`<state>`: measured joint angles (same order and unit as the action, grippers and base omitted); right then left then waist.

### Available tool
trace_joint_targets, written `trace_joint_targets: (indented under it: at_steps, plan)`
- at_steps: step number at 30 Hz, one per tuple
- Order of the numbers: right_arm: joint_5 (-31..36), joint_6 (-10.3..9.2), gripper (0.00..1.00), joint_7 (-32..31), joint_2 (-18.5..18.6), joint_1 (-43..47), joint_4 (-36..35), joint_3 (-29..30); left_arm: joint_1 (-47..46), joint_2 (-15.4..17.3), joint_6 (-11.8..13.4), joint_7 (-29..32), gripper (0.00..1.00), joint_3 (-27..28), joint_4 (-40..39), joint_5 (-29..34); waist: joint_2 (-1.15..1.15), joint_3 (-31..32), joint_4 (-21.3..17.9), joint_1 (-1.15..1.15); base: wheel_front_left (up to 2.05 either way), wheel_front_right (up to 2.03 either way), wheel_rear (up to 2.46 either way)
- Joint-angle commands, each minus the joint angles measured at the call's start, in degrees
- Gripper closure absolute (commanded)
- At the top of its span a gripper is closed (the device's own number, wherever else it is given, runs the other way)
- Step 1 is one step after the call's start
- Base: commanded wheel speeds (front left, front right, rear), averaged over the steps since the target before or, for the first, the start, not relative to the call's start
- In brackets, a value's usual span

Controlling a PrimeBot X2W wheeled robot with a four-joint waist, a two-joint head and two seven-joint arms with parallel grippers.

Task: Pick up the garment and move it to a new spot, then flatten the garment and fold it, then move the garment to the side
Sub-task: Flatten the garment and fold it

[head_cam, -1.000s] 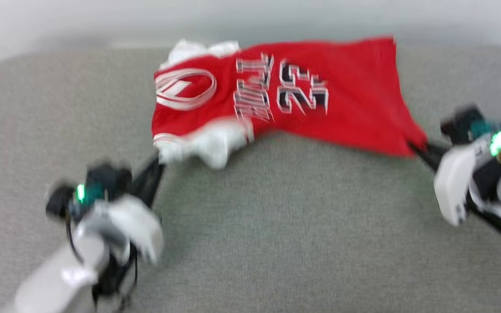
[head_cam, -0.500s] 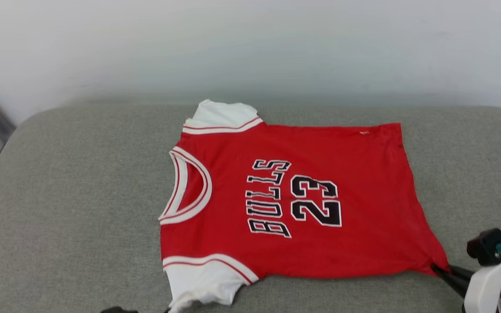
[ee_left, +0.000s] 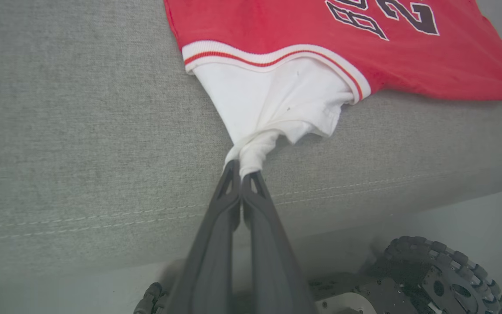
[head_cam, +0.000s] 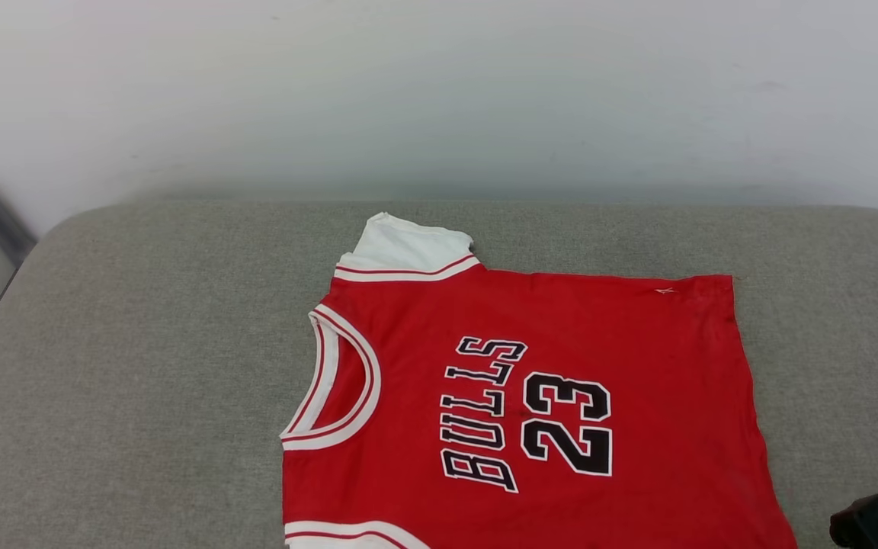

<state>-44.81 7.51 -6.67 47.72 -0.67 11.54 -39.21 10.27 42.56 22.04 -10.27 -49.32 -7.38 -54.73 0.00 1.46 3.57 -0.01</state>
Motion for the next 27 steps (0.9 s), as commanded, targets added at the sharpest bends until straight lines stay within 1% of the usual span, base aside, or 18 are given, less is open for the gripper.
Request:
trace_joint_targets:
  at_steps: [1,6,9,13,14,20,27]
  plan:
    - [0.86,-0.04,1.0,-0.86,-0.8,1.06,-1.14,1.81,-1.15,0.05,-0.46,-0.32,1.0,0.24,0.45,0.6,0.0,-0.12,-0.03,0.01,0.0,0.0,0.0]
    - [3.2,-0.04,1.0,-3.47,-2.19,1.65,-4.47,8.16,-6.81,1.27,-2.14,0.23,1.0,1.19,0.53,3.05,0.0,-0.83,0.13,0.01,0.0,0.0,0.0]
    - [4.02,-0.04,1.0,-5.16,-2.57,0.94,-6.61,11.9,-12.04,2.26,-3.62,1.57,1.0,1.79,0.54,5.22,0.0,-2.07,-0.04,0.01,0.0,0.0,0.0]
    - [5.16,-0.04,1.0,-7.51,-2.91,-1.18,-9.38,15.39,-19.74,2.93,-5.58,4.01,1.0,2.82,1.25,7.59,0.0,-4.75,-0.81,0.01,0.0,0.0,0.0]
    - [5.66,-0.04,1.0,-9.27,-3.55,-2.86,-10.67,16.73,-25.23,2.61,-7.83,5.41,1.0,3.35,3.66,8.61,0.0,-7.04,-1.65,0.01,0.0,0.0,0.0]
    - [5.92,-0.04,1.0,-11.69,-4.91,-7.41,-10.18,17.35,-33.67,0.55,-11.68,6.32,1.0,3.87,10.78,9.86,0.0,-11.7,-3.31,0.01,0.0,0.0,0.0]
    - [6.17,-0.04,1.0,-12.1,-6.8,-13.75,-6.7,14.55,-40.01,-2.5,-15.53,5.76,1.0,3.41,20.97,10.78,0.0,-17.76,-4.53,0.01,0.0,0.0,0.0]
